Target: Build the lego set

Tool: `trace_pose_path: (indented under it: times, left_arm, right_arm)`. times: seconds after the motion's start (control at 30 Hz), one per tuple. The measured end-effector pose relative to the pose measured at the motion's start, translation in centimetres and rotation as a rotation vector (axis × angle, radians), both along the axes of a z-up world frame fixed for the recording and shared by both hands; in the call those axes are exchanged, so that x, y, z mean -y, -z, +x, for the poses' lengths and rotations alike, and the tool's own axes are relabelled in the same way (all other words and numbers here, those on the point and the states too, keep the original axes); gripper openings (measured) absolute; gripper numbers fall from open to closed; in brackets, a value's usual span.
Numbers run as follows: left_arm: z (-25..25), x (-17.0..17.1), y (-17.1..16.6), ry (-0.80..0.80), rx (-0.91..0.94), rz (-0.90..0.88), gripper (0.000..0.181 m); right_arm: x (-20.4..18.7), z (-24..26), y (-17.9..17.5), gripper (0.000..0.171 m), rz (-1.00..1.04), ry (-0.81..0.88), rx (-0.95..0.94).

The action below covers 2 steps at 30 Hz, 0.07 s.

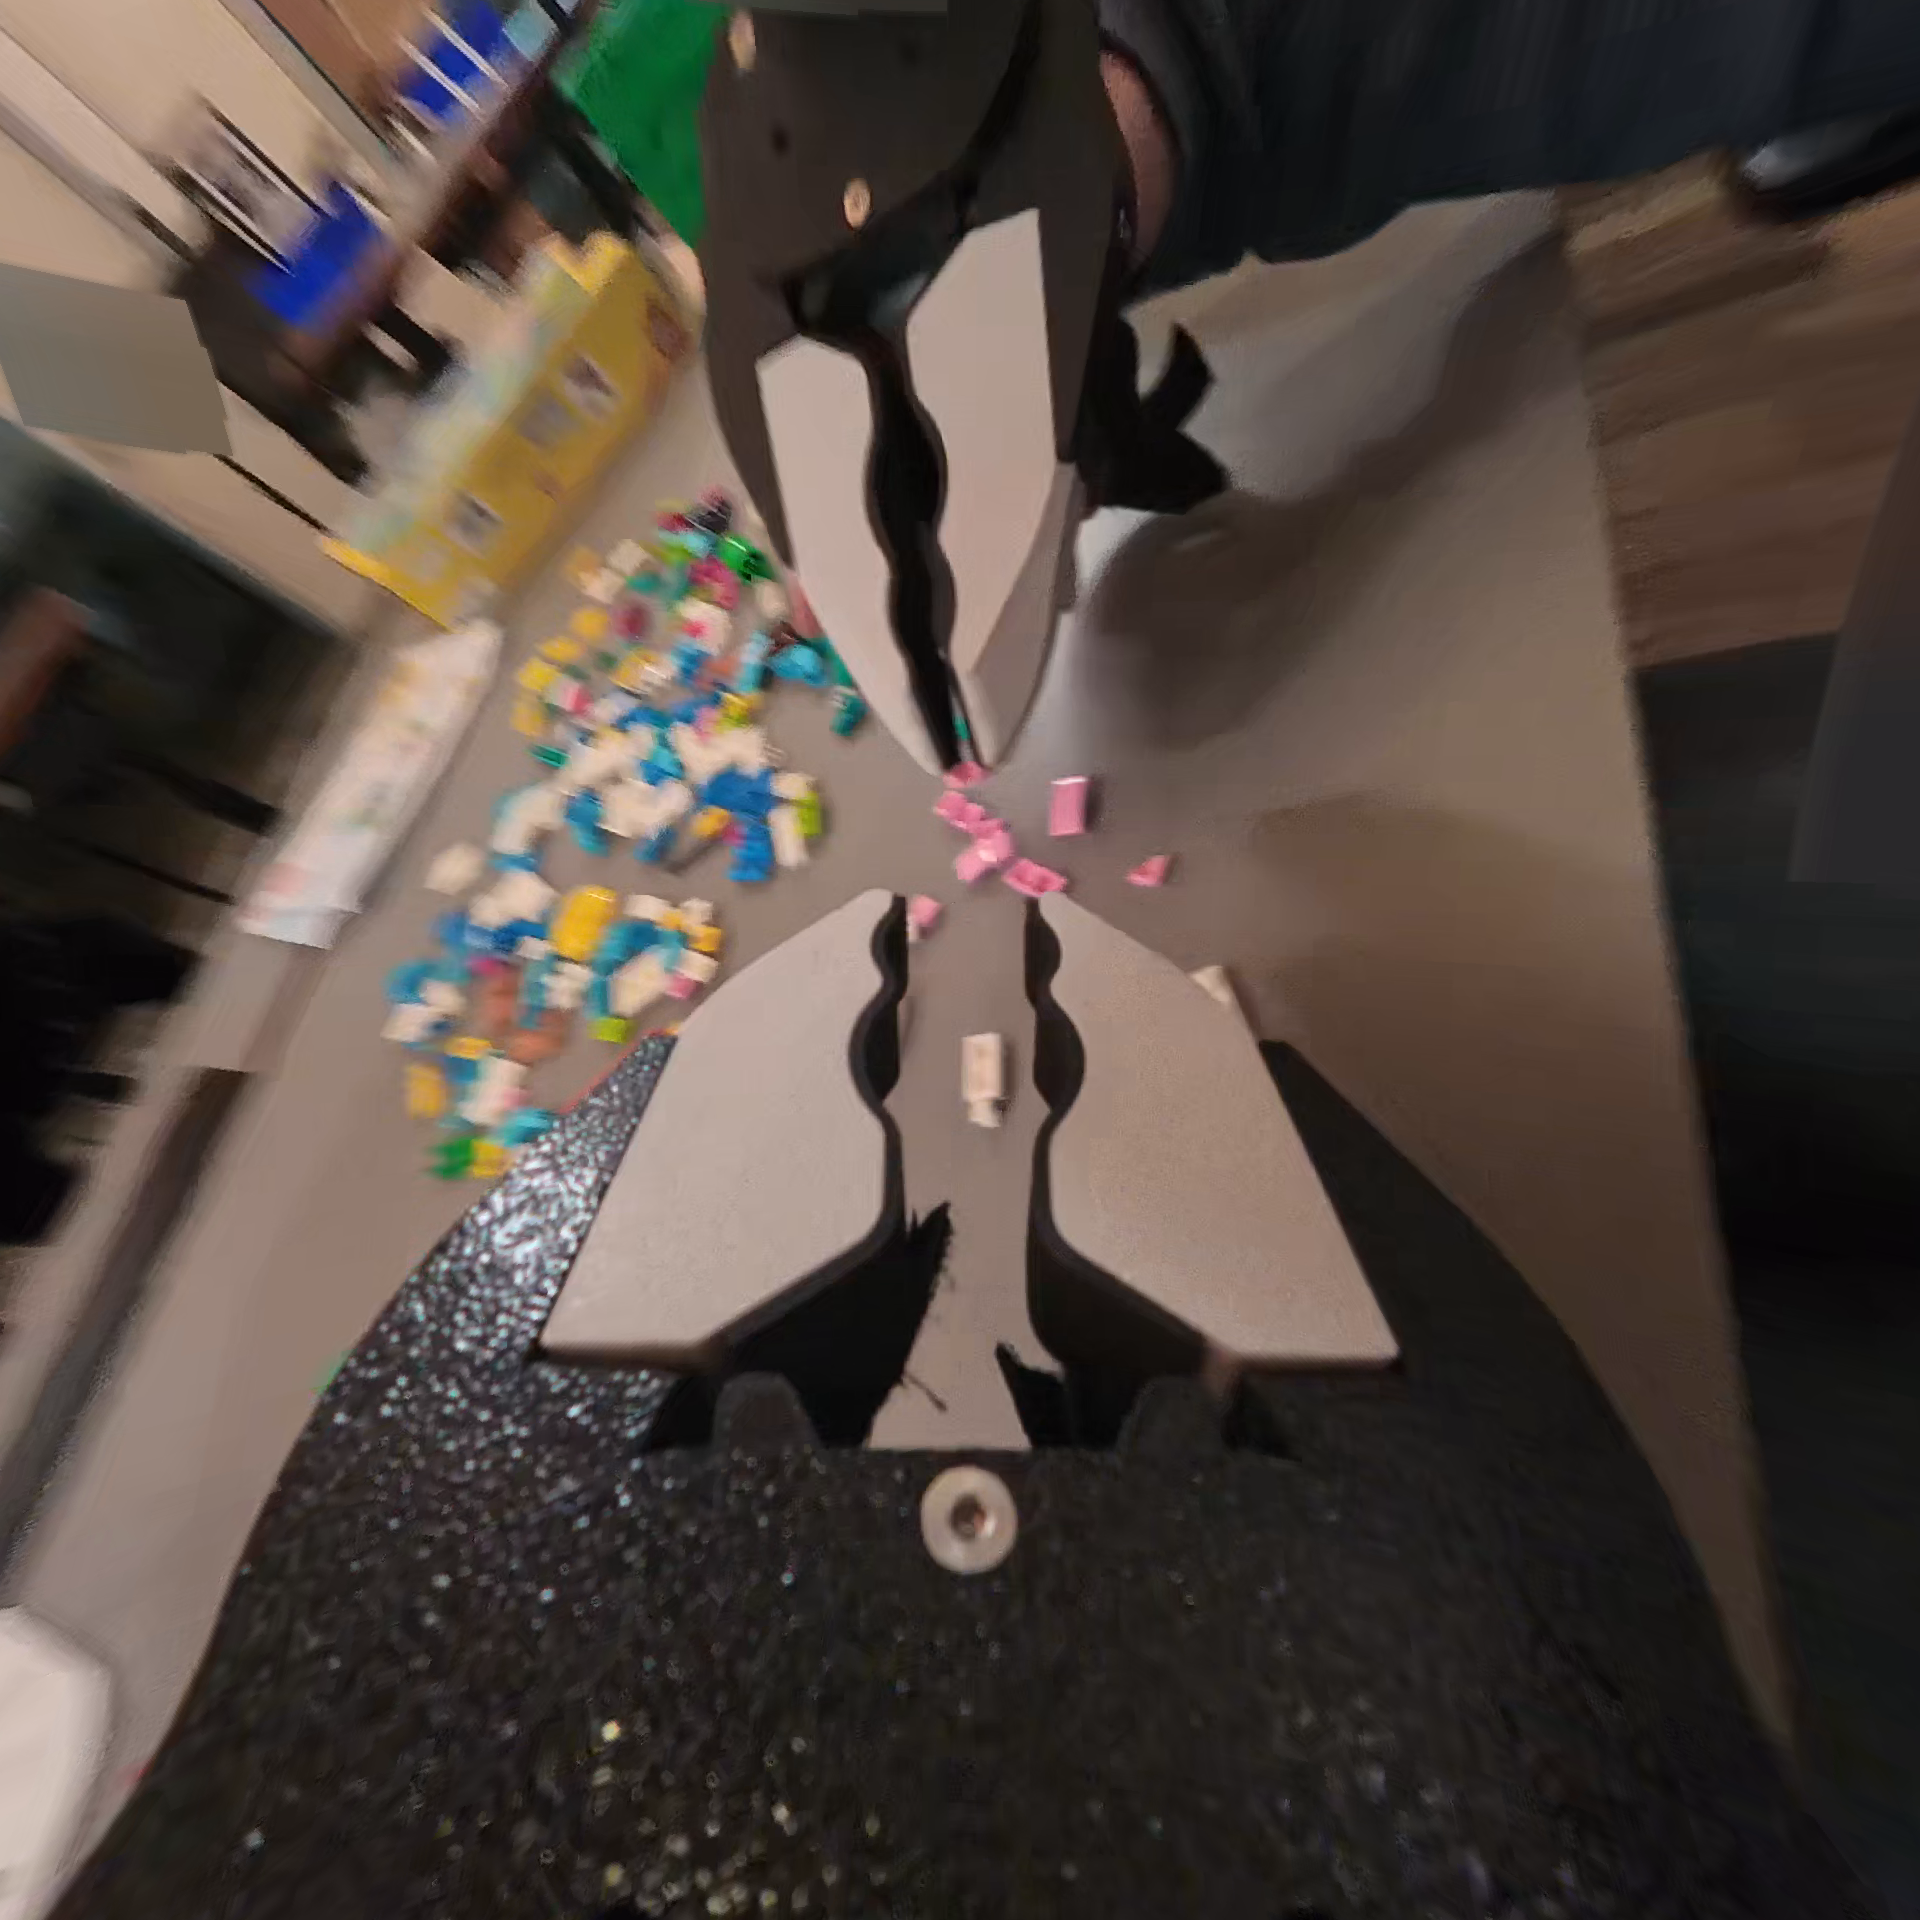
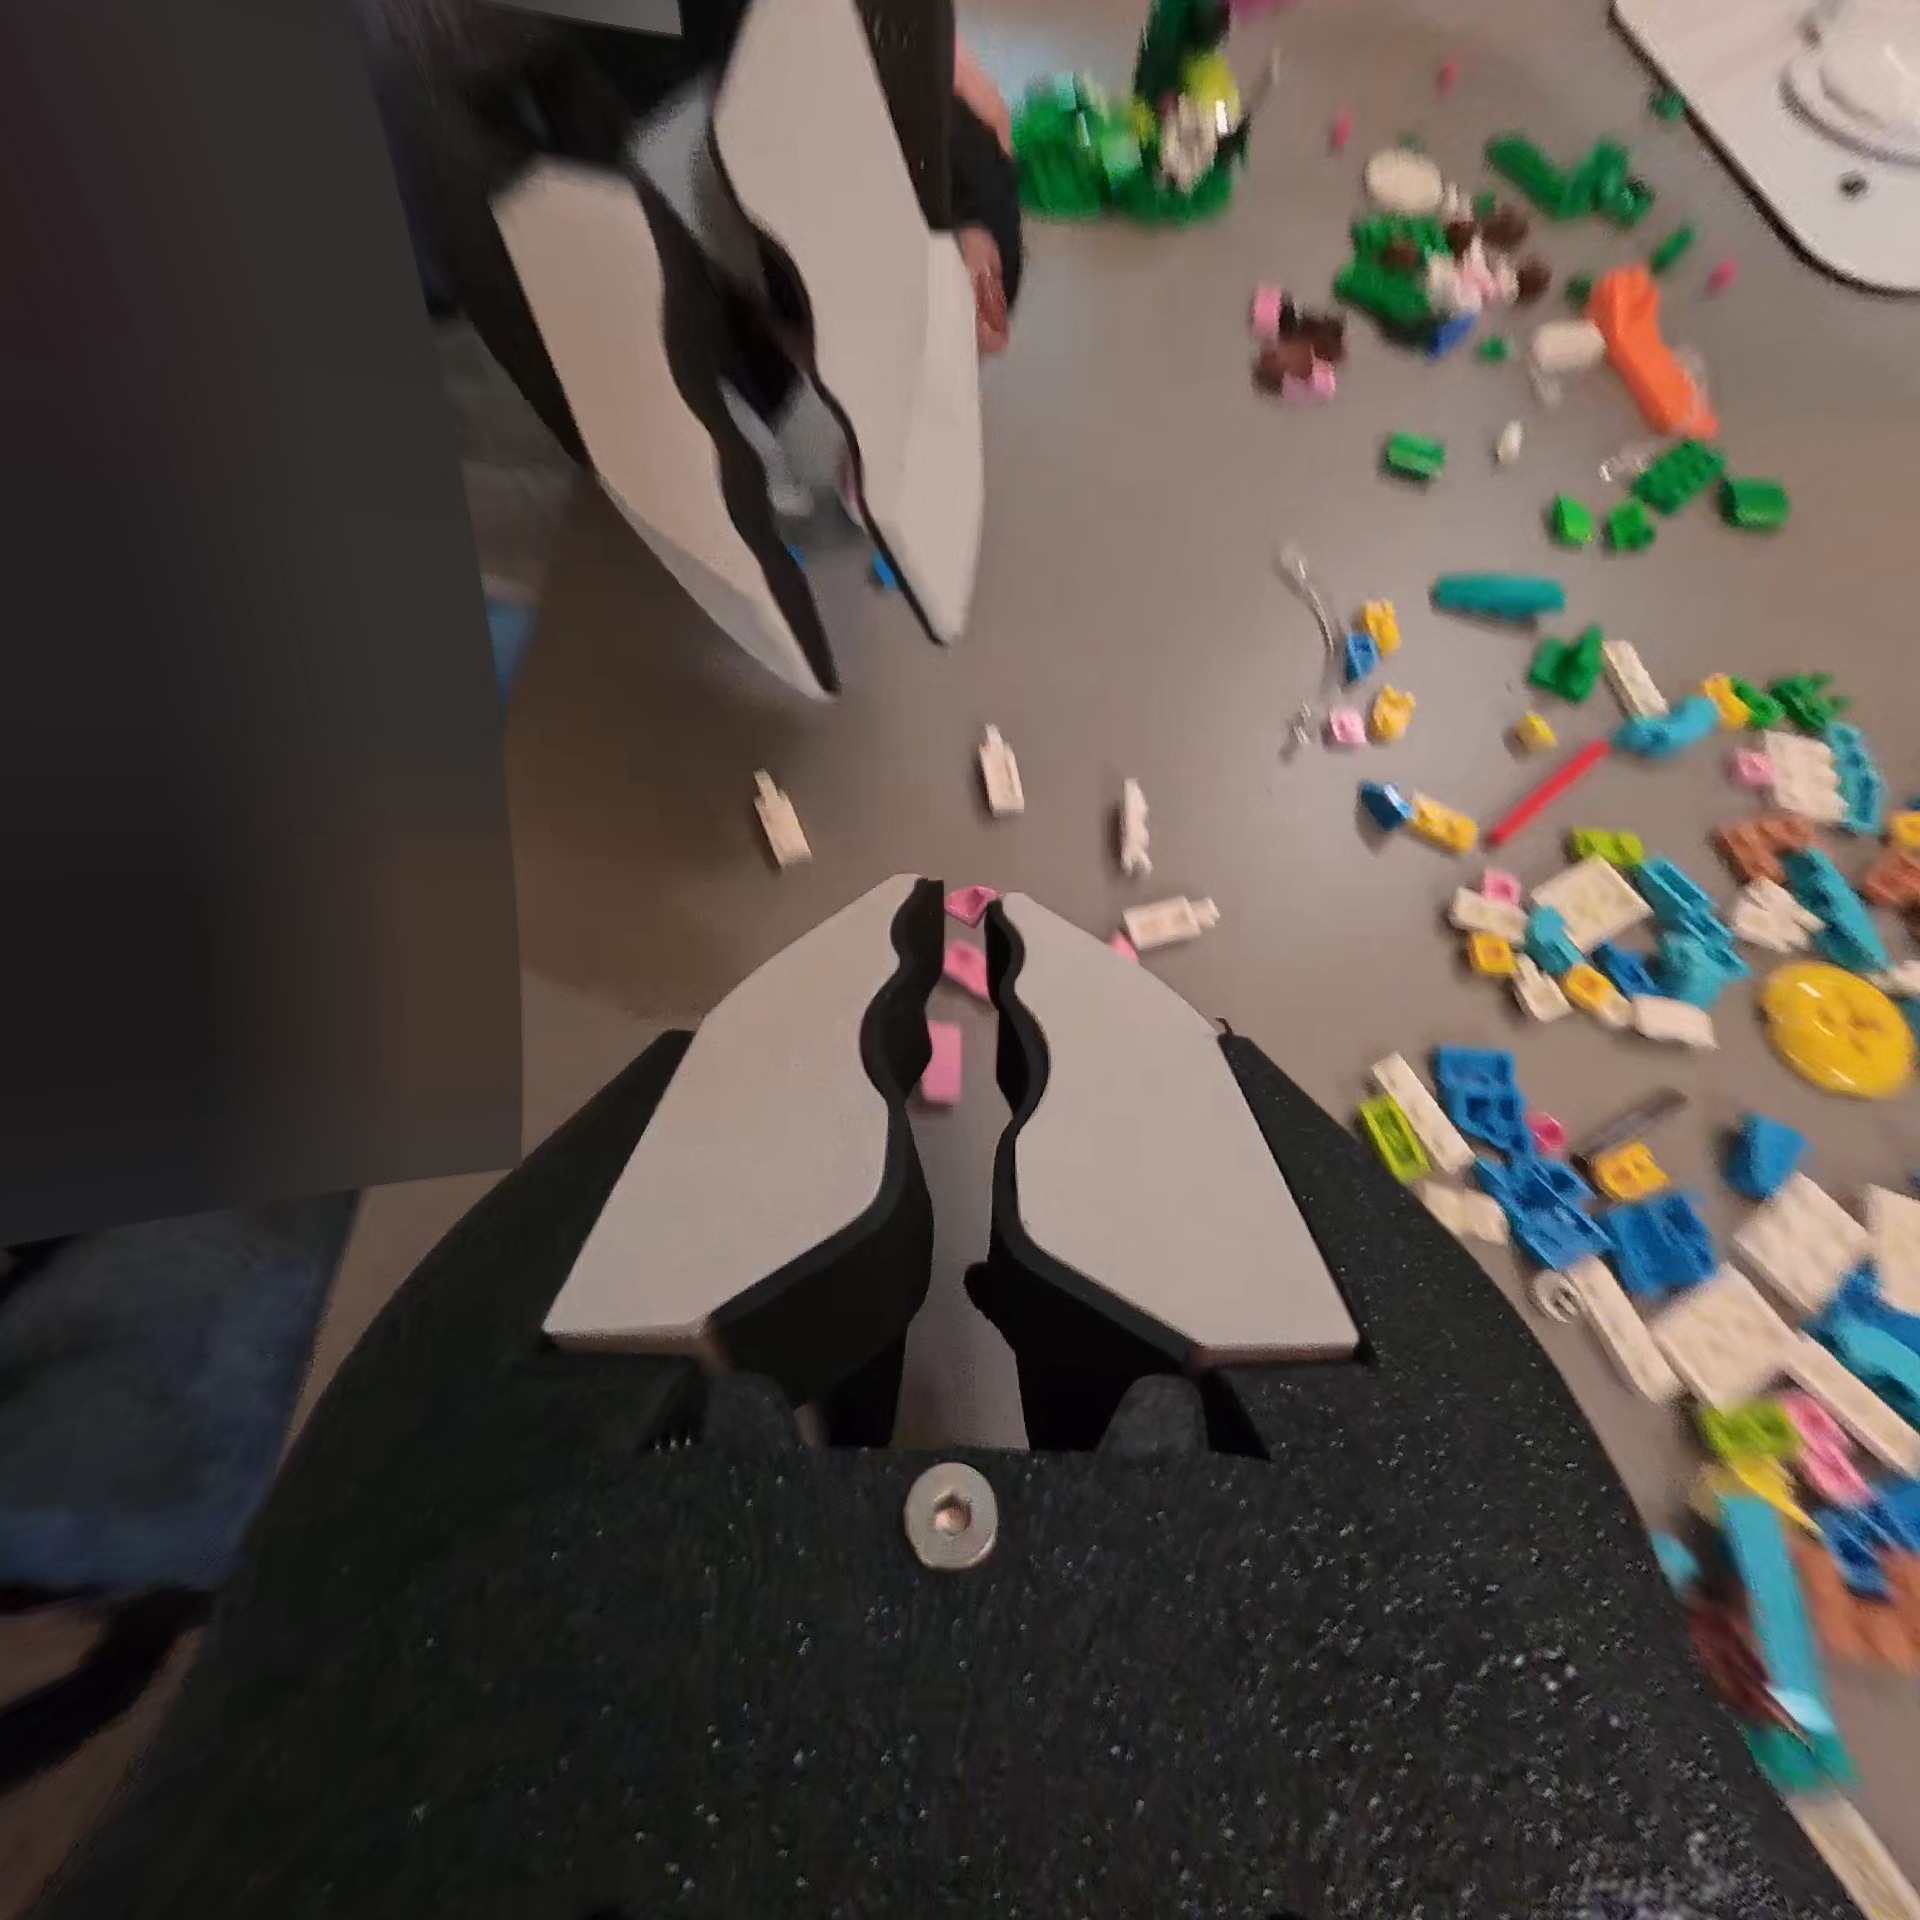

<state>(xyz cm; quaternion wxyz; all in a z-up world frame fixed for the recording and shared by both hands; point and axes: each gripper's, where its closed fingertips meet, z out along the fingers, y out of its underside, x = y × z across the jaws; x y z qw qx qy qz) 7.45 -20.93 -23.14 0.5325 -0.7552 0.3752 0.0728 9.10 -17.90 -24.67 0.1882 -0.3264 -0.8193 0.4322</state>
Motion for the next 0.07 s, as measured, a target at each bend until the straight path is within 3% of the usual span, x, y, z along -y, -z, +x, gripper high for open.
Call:
trace_pose_path:
  times: [0.07]
  left_arm:
    - [-0.01, 0.05, -0.78, 0.019, -0.155, 0.144, 0.022]
  right_arm:
    - [1.26, -0.04, -0.72, 0.007, -0.147, -0.043, 0.004]
